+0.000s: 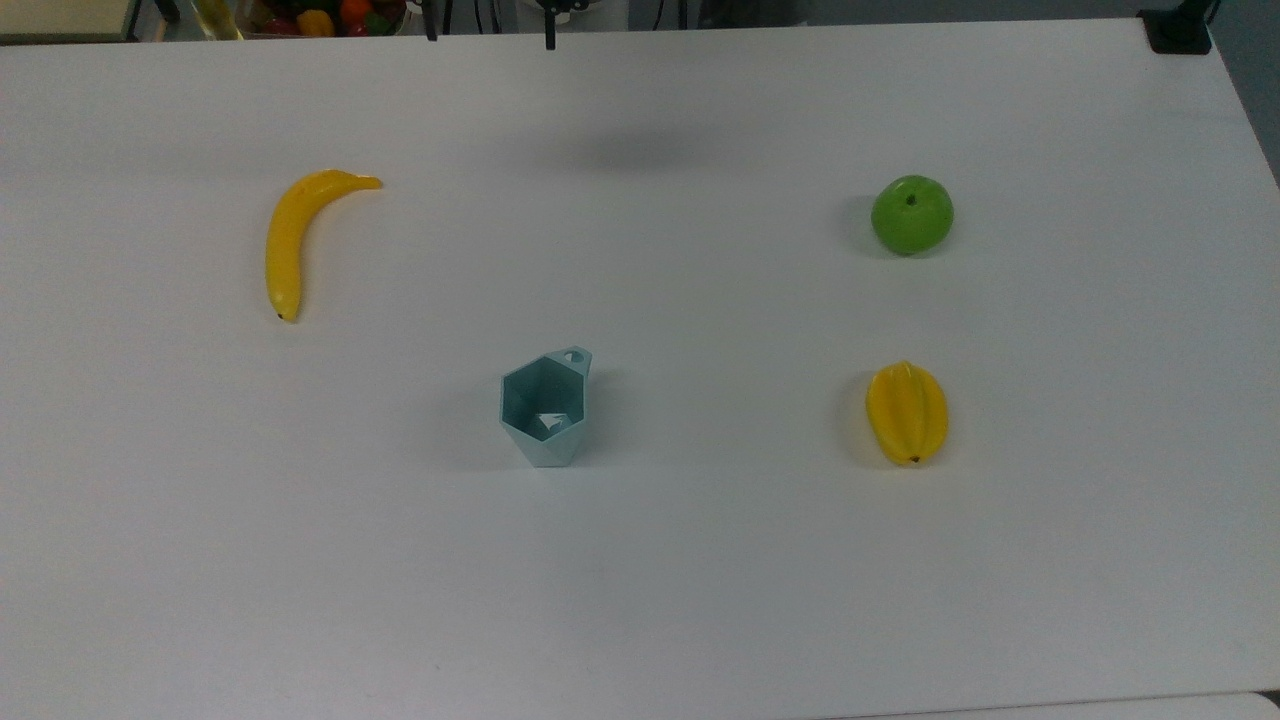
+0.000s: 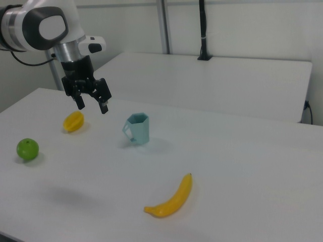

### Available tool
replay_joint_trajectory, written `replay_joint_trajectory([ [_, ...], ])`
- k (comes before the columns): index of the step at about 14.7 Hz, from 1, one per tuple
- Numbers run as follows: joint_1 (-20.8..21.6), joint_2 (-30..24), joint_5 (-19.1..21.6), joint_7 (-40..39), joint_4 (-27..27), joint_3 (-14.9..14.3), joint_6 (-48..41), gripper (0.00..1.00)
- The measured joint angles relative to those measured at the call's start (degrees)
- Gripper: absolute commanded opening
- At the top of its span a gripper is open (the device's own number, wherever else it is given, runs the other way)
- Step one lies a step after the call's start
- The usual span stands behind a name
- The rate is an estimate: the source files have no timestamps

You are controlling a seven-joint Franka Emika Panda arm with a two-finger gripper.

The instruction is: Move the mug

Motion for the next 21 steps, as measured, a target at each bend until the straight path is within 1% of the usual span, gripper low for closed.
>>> replay_joint_trajectory([
  [6, 0.1, 0.8, 0.0, 0.0, 0.3, -0.5, 0.0, 1.0],
  [9, 0.1, 2.1, 0.0, 0.1, 0.6, -0.5, 0.4, 1.0],
  [10, 0.2, 3.0, 0.0, 0.8, 0.6, -0.5, 1.8, 1.0],
  [11, 0.3, 4.0, 0.0, 2.7, 0.7, -0.4, 3.4, 1.0],
  [14, 1.5, 9.3, 0.0, 14.4, 0.7, -0.2, 10.4, 1.0],
  [17, 2.6, 13.4, 0.0, 20.0, 1.1, 0.0, 14.3, 1.0],
  [19, 3.6, 16.0, 0.0, 23.9, 1.1, 0.0, 18.7, 0.99],
  [21, 5.4, 20.5, -0.5, 28.5, 1.6, 0.1, 24.4, 0.97],
])
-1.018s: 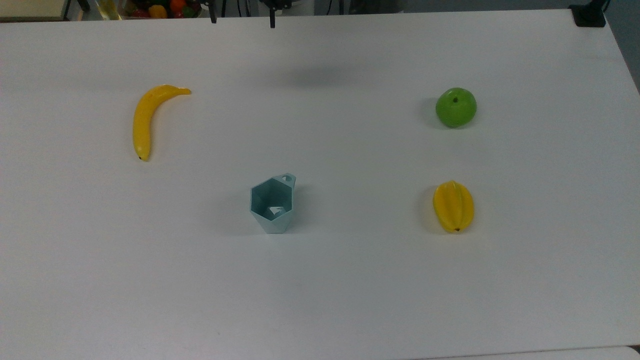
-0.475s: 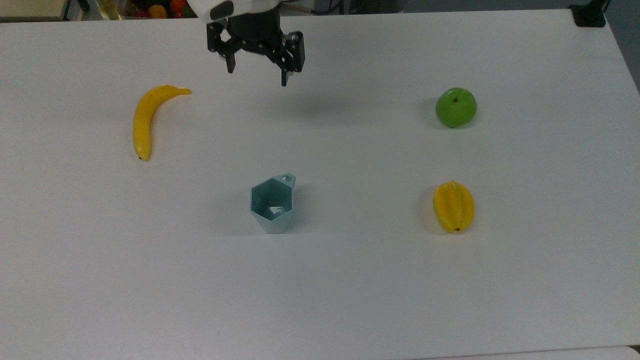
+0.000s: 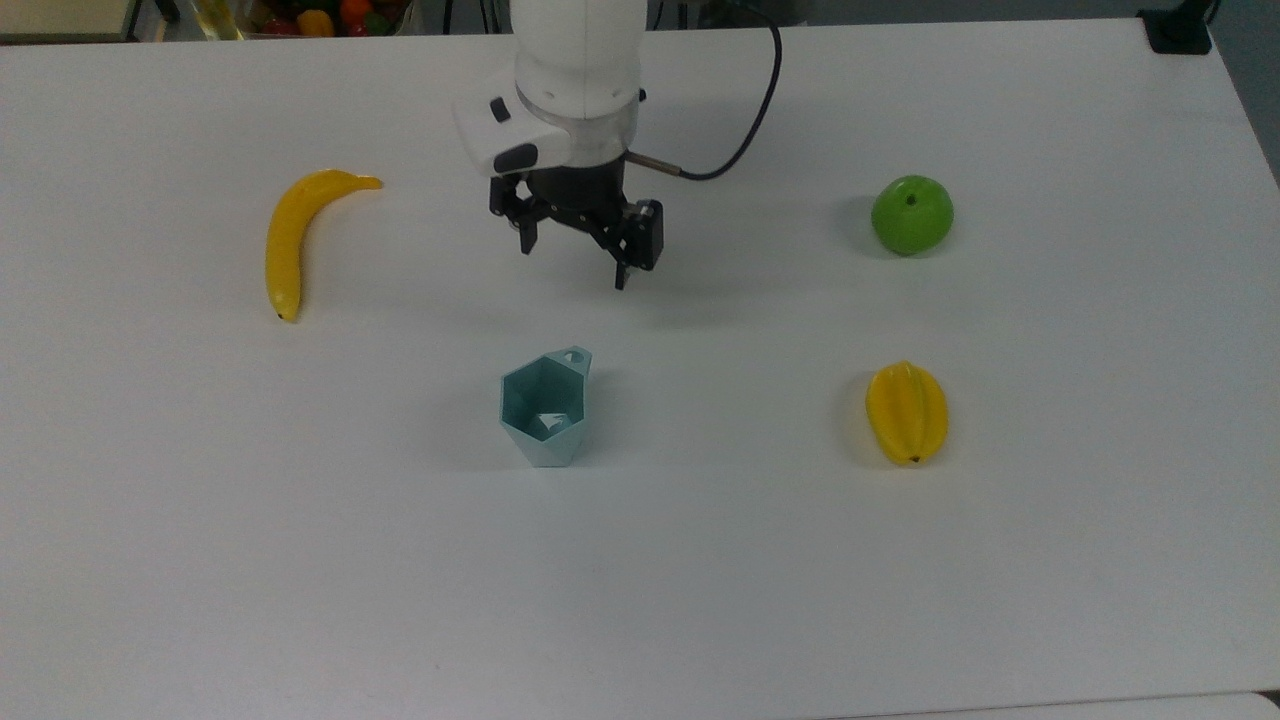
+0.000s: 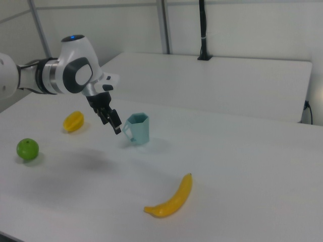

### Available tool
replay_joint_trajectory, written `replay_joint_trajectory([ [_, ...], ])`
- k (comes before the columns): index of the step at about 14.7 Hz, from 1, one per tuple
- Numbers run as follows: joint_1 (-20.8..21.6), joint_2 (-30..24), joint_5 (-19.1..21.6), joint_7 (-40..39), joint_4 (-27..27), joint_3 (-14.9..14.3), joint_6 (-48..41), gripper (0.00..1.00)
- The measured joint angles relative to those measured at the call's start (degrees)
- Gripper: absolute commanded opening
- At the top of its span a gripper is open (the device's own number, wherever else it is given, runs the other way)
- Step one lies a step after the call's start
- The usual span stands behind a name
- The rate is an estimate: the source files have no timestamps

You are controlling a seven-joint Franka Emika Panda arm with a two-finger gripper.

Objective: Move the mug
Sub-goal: 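Lower the open gripper down onto the rim of the teal mug, then close the gripper on the mug's rim wall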

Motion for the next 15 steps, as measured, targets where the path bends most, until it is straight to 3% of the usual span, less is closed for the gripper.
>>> replay_joint_trajectory([
  [2, 0.8, 4.4, -1.5, 3.4, 2.2, 0.0, 3.4, 0.96],
  [7, 0.7, 11.4, -5.0, 5.3, 5.5, 0.0, 10.6, 0.7],
  [12, 0.7, 12.7, -5.1, 7.4, 5.7, 0.0, 14.7, 0.16],
  [15, 0.6, 12.7, -5.3, 7.5, 5.9, -0.1, 14.9, 0.07],
])
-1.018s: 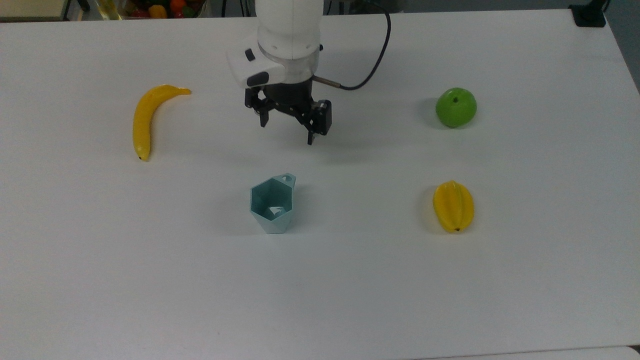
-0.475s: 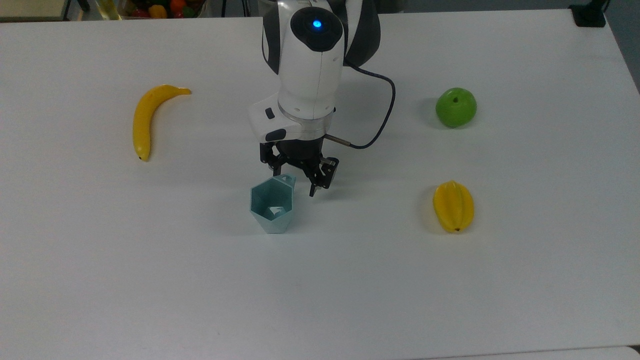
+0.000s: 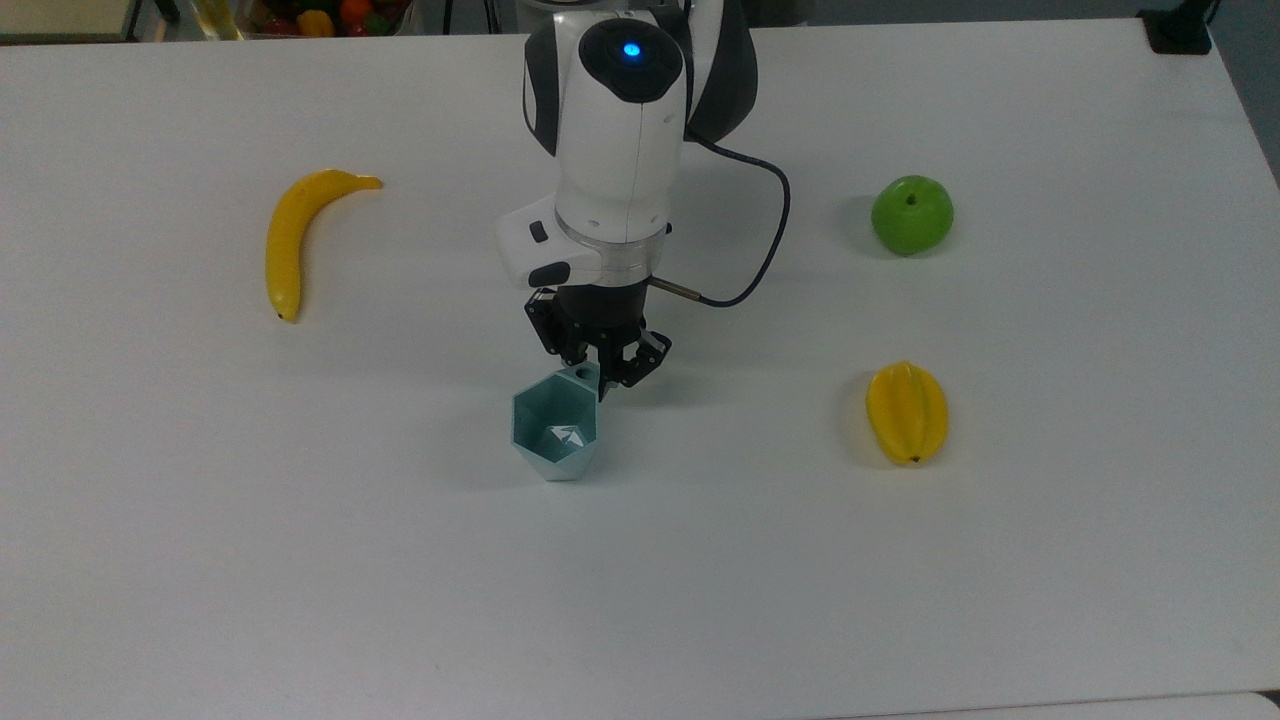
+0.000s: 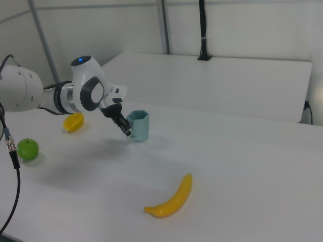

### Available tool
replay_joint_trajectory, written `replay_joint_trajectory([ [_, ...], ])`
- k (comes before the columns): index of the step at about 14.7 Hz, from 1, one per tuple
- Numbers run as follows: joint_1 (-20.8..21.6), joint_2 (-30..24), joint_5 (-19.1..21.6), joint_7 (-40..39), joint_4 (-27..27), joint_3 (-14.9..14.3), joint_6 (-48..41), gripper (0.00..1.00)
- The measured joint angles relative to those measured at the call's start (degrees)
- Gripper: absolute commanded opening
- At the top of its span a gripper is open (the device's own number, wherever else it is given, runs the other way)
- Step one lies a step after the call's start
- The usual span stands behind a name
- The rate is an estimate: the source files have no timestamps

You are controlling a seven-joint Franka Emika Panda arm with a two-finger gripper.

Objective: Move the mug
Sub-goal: 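Close the gripper on the mug's rim wall, then drag the teal mug across the table toward the green apple's row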

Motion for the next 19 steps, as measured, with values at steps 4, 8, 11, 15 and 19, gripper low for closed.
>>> replay_joint_trajectory([
  [4, 0.0, 0.0, -1.8, 0.0, 0.0, 0.0, 0.0, 0.07],
  [8, 0.1, -6.1, -3.4, -1.8, -2.1, 0.1, -8.9, 0.1],
  [11, 0.2, -12.6, -3.4, -5.3, -8.4, 1.2, -13.1, 0.1],
  [15, 0.3, -20.2, -3.5, -7.7, -21.1, 3.8, -13.7, 0.11],
  [19, 0.3, -22.0, -4.2, -8.1, -24.6, 4.7, -15.6, 1.0],
])
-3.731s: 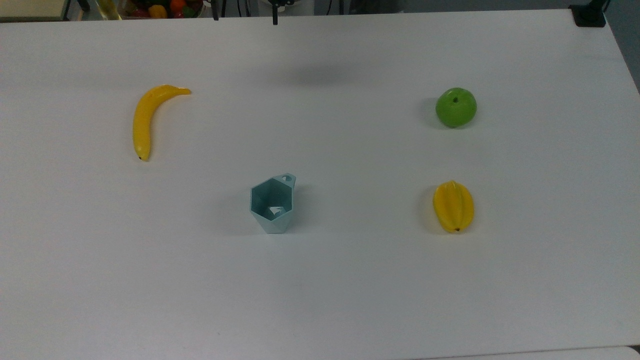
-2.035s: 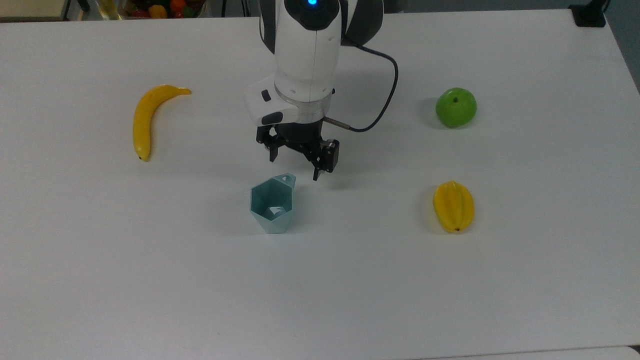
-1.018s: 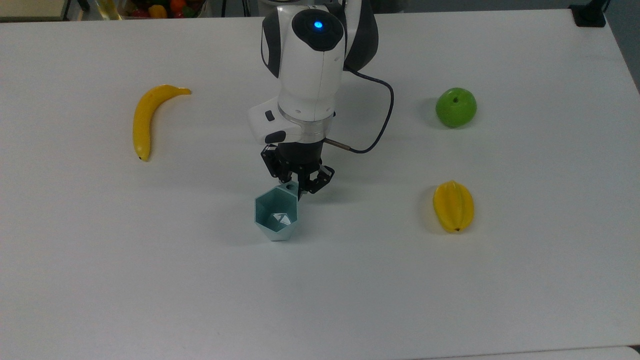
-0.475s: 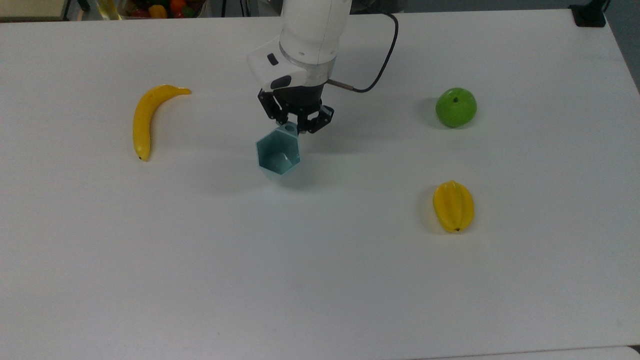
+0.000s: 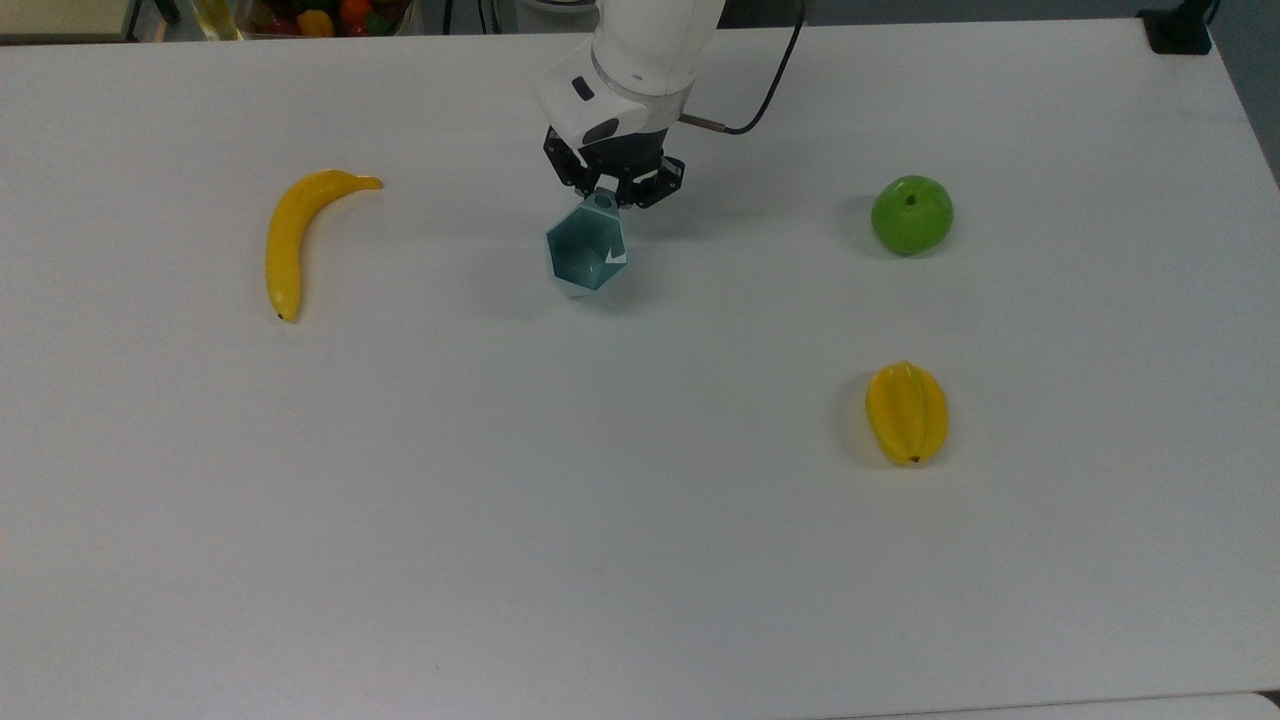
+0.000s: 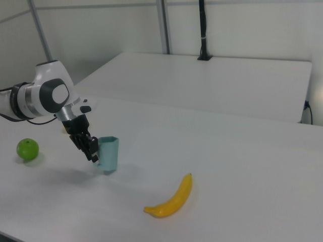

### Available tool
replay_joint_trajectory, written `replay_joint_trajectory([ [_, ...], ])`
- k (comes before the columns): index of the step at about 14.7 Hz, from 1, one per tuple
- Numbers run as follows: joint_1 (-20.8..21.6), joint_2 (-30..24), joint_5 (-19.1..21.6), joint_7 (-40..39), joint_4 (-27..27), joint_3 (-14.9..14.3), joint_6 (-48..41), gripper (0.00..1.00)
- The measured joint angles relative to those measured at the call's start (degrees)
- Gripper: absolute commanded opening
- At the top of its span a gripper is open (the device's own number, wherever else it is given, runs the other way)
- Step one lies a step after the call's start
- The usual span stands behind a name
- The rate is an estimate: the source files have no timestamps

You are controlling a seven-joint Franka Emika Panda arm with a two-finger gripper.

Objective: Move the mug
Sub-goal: 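Drag the teal mug across the table toward the green apple's row, then open the gripper and lift it up away from the mug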

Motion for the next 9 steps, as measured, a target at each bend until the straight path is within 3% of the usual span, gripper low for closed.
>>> replay_joint_trajectory([
  [6, -0.1, -1.2, 0.0, -3.7, 0.8, 0.0, -9.0, 1.0],
  [9, -0.2, -2.0, 0.0, -8.6, 5.7, 0.0, -14.2, 1.0],
])
